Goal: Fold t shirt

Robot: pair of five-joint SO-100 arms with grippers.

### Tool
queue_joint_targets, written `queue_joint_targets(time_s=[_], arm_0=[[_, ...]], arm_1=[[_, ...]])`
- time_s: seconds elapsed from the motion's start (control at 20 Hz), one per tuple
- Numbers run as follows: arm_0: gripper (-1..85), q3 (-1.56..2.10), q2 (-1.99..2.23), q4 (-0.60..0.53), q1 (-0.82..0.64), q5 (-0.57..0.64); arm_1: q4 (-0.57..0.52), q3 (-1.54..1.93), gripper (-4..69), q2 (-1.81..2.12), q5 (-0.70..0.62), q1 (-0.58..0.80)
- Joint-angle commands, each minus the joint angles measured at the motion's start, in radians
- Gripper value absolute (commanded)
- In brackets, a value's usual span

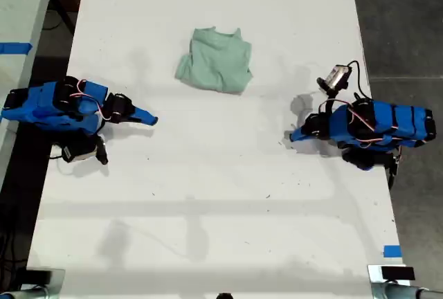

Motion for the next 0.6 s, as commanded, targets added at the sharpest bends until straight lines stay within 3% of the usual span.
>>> queue_joint_targets(time_s=[0.0,0.15,0.25,0.55], arm_0=[[-0.1,0.008,0.009,0.023,-0.034,-0.072],[3.6,0.002,0.009,0.069,-0.061,-0.1],[-0.1,0.002,0.009,0.072,-0.067,-0.101],[-0.1,0.002,0.011,0.066,-0.066,-0.1]], arm_1=[[0.017,0.055,-2.5,0.012,0.043,0.034],[0.008,0.058,-2.1,0.012,0.044,0.037],[-0.006,0.058,-1.9,0.012,0.011,0.041],[-0.018,0.058,-1.9,0.012,-0.041,0.052]])
